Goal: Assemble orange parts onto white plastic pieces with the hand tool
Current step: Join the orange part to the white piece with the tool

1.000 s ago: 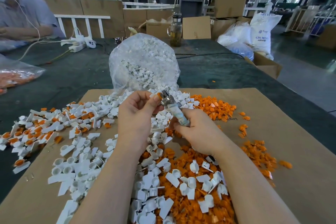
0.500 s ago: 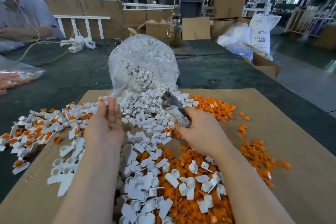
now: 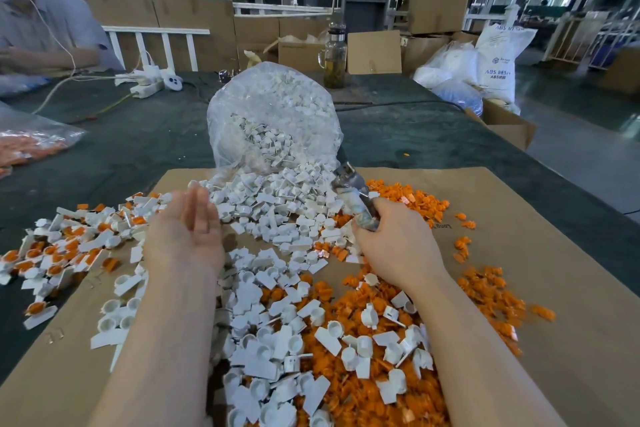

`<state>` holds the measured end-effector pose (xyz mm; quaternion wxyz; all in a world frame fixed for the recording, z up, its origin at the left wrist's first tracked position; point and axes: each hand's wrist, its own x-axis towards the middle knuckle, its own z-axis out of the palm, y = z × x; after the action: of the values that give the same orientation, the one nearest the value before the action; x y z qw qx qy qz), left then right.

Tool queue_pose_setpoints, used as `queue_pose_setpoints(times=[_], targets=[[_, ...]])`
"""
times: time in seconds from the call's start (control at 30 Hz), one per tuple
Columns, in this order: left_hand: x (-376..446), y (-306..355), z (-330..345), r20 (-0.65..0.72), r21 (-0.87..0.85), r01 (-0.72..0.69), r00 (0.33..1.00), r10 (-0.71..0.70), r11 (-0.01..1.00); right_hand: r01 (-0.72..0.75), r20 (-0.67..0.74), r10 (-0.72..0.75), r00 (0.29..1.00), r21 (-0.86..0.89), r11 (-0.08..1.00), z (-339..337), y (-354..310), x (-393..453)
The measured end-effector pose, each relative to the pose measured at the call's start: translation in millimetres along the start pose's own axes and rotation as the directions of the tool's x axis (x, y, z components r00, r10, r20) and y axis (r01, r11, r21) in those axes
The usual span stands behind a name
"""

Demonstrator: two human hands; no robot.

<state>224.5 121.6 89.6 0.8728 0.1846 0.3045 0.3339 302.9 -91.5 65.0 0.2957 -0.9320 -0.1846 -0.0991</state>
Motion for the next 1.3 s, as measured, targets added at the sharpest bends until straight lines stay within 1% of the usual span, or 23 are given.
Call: queue_pose_setpoints(times=[0.03, 0.07, 0.1, 0.13, 0.17, 0.2, 0.23, 0.27, 0.3, 0.33, 0.37, 0.43, 0.47, 0.5, 0.6, 0.63, 0.77, 0.87, 1.0, 1.07, 1.17, 1.3], targets=[[-2.6, -1.5, 2.3, 0.039, 0.210, -0.028, 0.999, 0.020, 0.977, -0.022, -0.018, 0.022, 1.000, 0.000, 1.000, 0.1, 0.9, 0.8], [-5.6, -3.9, 4.4, 0.109, 0.420, -0.090, 0.993, 0.049, 0.903, -0.039, -0.028, 0.039, 0.999, 0.002, 0.999, 0.0, 1.9, 1.3], [-9.3, -7.5, 5.8, 0.209, 0.588, -0.181, 0.976, 0.068, 0.788, -0.052, -0.032, 0.052, 0.998, 0.002, 0.999, 0.0, 2.8, 1.9], [-13.9, -12.2, 6.9, 0.323, 0.709, -0.287, 0.944, 0.065, 0.644, -0.060, -0.031, 0.060, 0.998, -0.003, 0.998, -0.3, 3.5, 2.2], [-18.2, -17.9, 7.3, 0.436, 0.783, -0.397, 0.899, 0.032, 0.479, -0.062, -0.029, 0.062, 0.998, -0.014, 0.998, -0.8, 4.1, 2.3], [-22.7, -24.3, 7.4, 0.528, 0.812, -0.497, 0.849, -0.025, 0.307, -0.062, -0.027, 0.061, 0.998, -0.027, 0.998, -0.9, 4.4, 2.2], [-25.4, -31.3, 7.3, 0.586, 0.808, -0.574, 0.806, -0.082, 0.137, -0.060, -0.023, 0.059, 0.998, -0.039, 0.997, -1.1, 4.6, 2.1], [-26.1, -38.8, 7.2, 0.623, 0.776, -0.631, 0.771, -0.129, -0.020, -0.058, -0.016, 0.057, 0.998, -0.048, 0.997, -1.3, 4.7, 2.0], [-26.0, -45.4, 7.1, 0.654, 0.723, -0.674, 0.738, -0.164, -0.153, -0.056, -0.003, 0.056, 0.998, -0.051, 0.997, -1.4, 4.6, 2.2], [-25.5, -51.0, 7.0, 0.681, 0.661, -0.706, 0.707, -0.191, -0.256, -0.055, 0.019, 0.056, 0.998, -0.050, 0.997, -1.6, 4.4, 2.4], [-25.0, -55.3, 6.5, 0.708, 0.600, -0.731, 0.674, -0.209, -0.325, -0.053, 0.046, 0.055, 0.997, -0.051, 0.997, -1.7, 4.0, 2.7], [-22.4, -61.9, 4.0, 0.751, 0.493, -0.758, 0.619, -0.232, -0.426, -0.044, 0.101, 0.052, 0.994, -0.072, 0.996, -0.7, 2.4, 3.0], [-20.8, -63.7, 3.0, 0.758, 0.463, -0.758, 0.607, -0.238, -0.459, -0.037, 0.123, 0.048, 0.991, -0.088, 0.995, 0.6, 1.6, 2.7], [-19.7, -63.9, 2.3, 0.757, 0.460, -0.752, 0.610, -0.235, -0.472, -0.029, 0.140, 0.044, 0.989, -0.102, 0.994, 2.4, 0.6, 2.5], [-17.2, -57.1, 2.4, 0.709, 0.532, -0.730, 0.661, -0.246, -0.428, -0.019, 0.168, 0.046, 0.985, -0.157, 0.987, 6.7, -3.2, 1.3], [-16.8, -54.0, 2.6, 0.690, 0.540, -0.726, 0.672, -0.269, -0.427, -0.017, 0.164, 0.047, 0.985, -0.182, 0.983, 7.5, -4.2, 0.8], [-21.9, -48.1, 3.5, 0.639, 0.494, -0.710, 0.688, -0.344, -0.502, 0.005, 0.109, 0.027, 0.994, -0.280, 0.960, 9.9, -8.0, -1.7], [-26.3, -50.5, 5.8, 0.626, 0.502, -0.700, 0.699, -0.345, -0.508, 0.006, 0.083, 0.020, 0.996, -0.299, 0.954, 10.8, -9.4, -2.2], [-27.0, -51.0, 7.3, 0.607, 0.521, -0.686, 0.716, -0.344, -0.508, 0.008, 0.095, 0.023, 0.995, -0.310, 0.951, 10.6, -8.5, -0.4], [-27.0, -51.6, 7.6, 0.602, 0.540, -0.684, 0.721, -0.342, -0.491, 0.012, 0.110, 0.023, 0.994, -0.307, 0.952, 11.1, -8.2, -0.2], [-26.0, -50.6, 7.3, 0.581, 0.603, -0.680, 0.732, -0.355, -0.417, 0.025, 0.152, 0.019, 0.988, -0.284, 0.958, 11.8, -8.2, -0.1], [-23.8, -49.4, 3.6, 0.565, 0.660, -0.666, 0.745, -0.355, -0.346, 0.027, 0.190, 0.024, 0.982, -0.261, 0.965, 12.2, -6.3, -1.3]])
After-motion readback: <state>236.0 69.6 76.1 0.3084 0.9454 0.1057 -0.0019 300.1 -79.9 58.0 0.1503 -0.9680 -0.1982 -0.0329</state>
